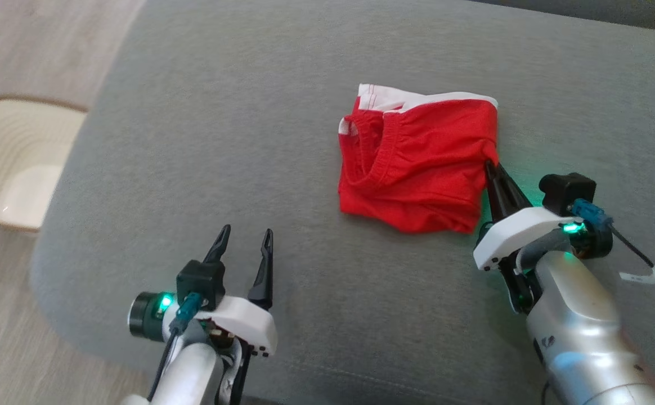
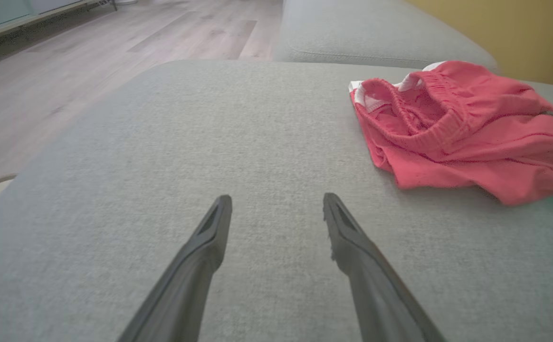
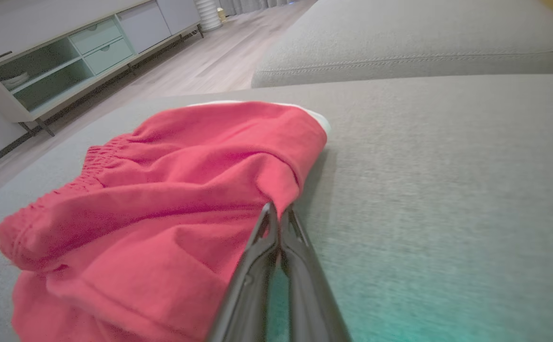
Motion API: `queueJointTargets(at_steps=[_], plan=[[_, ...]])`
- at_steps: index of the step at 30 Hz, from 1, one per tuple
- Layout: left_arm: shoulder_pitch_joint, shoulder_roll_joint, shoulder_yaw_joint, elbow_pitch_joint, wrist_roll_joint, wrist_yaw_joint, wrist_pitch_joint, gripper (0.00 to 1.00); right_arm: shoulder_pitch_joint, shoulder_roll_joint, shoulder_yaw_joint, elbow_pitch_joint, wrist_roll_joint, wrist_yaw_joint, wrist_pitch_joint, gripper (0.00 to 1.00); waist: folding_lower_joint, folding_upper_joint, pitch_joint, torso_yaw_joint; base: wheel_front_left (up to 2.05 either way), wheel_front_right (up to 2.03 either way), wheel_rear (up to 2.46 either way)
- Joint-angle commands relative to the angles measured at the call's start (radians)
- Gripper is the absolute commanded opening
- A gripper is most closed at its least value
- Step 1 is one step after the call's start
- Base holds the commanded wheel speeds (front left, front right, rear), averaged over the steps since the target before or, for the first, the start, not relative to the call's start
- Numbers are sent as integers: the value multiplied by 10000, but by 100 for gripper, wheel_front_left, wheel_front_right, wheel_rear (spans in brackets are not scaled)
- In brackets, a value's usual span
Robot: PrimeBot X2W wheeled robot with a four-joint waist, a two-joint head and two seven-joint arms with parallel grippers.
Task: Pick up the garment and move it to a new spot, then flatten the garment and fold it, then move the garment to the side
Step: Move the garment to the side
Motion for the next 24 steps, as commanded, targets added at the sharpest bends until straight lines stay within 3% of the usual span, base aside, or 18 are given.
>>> queueJointTargets(at_steps=[1, 12, 24], plan=[[-276, 87, 396, -230, 114, -38, -61, 100, 85, 47, 167, -369, 84, -9, -40, 0, 0, 0, -170, -548, 0, 0, 0], [-557, 87, 611, -55, 408, -296, -61, 100, 515, 47, 634, -1344, 467, -9, -40, 0, 0, 0, -311, -4274, 0, 0, 0], [-1016, 87, 709, 168, 728, -513, -61, 100, 637, 47, 1248, -2130, 829, -9, -40, 0, 0, 0, 160, -6816, 0, 0, 0]])
